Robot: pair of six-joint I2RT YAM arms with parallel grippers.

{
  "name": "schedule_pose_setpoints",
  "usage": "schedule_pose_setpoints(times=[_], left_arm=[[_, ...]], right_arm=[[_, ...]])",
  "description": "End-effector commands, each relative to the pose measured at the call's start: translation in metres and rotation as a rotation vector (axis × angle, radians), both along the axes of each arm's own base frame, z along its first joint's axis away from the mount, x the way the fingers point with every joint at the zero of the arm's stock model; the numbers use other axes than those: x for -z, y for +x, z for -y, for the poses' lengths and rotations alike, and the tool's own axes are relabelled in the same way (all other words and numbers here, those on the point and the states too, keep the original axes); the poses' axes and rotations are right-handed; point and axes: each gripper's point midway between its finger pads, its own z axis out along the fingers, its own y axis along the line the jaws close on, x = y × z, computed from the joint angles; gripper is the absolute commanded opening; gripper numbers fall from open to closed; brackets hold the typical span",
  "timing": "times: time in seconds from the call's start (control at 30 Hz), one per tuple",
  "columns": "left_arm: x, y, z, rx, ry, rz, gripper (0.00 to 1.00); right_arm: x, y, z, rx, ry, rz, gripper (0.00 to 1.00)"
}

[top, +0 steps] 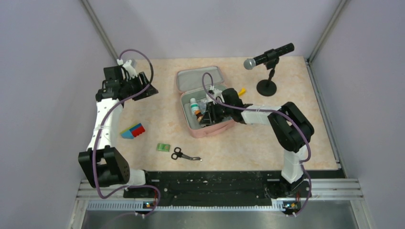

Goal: Organize the medicine kit

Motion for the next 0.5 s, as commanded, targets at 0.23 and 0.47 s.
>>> schedule_pose_setpoints(times=[0.23,0.47], left_arm=[[-0.011,0.016,0.000,-0.003,-0.026,0.046,0.57],[-0.014,0.018,0.000,-0.003,-0.029,0.054,0.57]], right_arm=[[-0.014,0.005,-0.019,-0.073,0.057,0.072,0.59],[-0.032,0.013,-0.025,-0.090,0.080,0.124,0.66]])
